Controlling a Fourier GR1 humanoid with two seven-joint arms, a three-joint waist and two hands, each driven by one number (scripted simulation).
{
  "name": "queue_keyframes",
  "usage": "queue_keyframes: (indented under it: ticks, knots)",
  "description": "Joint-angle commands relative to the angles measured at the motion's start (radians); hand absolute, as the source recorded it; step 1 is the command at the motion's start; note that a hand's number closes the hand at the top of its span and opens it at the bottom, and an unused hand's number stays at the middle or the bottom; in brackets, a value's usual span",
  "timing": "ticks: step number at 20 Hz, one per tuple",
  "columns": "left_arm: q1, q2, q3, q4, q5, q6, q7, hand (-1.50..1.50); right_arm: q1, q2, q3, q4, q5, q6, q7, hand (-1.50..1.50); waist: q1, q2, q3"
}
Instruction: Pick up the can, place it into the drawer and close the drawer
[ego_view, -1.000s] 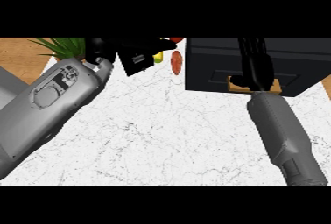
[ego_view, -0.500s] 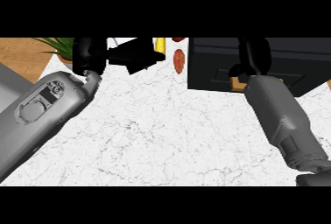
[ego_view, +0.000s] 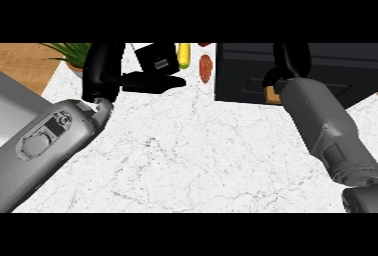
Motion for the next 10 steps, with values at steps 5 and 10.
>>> queue_keyframes:
  ticks: [5, 10]
  knots:
    - [0.076, 0.044, 0.034, -0.043, 0.010, -0.043, -0.032, -1.50, -0.094, 0.048, -0.148, -0.031, -0.175, 0.018, -0.126, -1.50, 0.030, 0.008, 0.004]
    - [0.082, 0.012, 0.025, -0.041, -0.004, -0.023, -0.031, -1.50, -0.123, 0.095, -0.250, -0.057, -0.295, 0.054, -0.212, -1.50, 0.008, 0.002, 0.006]
